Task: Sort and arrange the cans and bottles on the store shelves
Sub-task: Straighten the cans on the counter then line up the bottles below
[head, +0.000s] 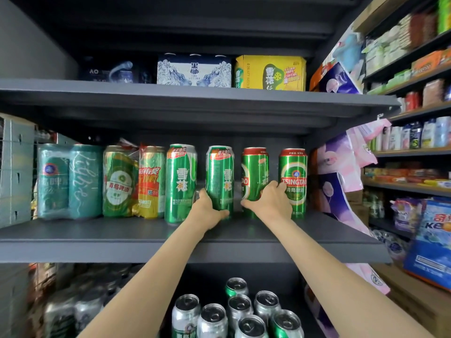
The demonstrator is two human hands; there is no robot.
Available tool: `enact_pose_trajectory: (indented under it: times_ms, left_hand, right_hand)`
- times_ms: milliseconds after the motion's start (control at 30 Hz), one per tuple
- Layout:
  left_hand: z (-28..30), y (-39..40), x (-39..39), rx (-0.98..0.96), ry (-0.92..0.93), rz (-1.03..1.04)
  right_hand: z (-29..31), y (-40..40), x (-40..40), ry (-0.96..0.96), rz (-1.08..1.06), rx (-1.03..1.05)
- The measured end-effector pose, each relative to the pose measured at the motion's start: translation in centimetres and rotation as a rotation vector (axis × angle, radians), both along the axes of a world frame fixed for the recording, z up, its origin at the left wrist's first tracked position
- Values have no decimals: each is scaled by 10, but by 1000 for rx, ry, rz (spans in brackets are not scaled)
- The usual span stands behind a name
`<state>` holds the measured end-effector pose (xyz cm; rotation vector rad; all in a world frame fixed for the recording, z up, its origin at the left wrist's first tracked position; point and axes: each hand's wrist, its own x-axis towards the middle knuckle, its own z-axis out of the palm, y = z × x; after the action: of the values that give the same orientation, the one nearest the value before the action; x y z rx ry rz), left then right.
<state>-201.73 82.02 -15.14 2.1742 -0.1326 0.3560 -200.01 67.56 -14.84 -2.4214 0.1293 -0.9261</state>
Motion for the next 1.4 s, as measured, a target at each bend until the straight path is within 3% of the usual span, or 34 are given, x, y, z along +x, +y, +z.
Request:
enact_pose_trajectory:
  times_ms: [200, 500, 733, 967, 1267, 1400]
  left_hand:
    - [-1, 0, -3, -7, -2, -5]
    - [-3, 1, -4, -25, -16, -18]
    - [-5, 1, -2, -31, -34, -24]
    - [-6, 3, -3, -29, -28, -39]
    - [-8, 5, 11, -48, 23, -107]
    - [-6, 5, 12, -22, -14, -86]
  right_hand:
    - [-5, -11, -1, 28, 196, 266]
    - [-4, -13, -3, -4, 332, 417]
    - [-7, -4, -8, -28, 105, 57]
    - [-6, -5, -11, -44, 156, 152]
    - [-10, -4, 0, -38, 148, 129]
    - [-3, -9, -8, -249, 110, 126]
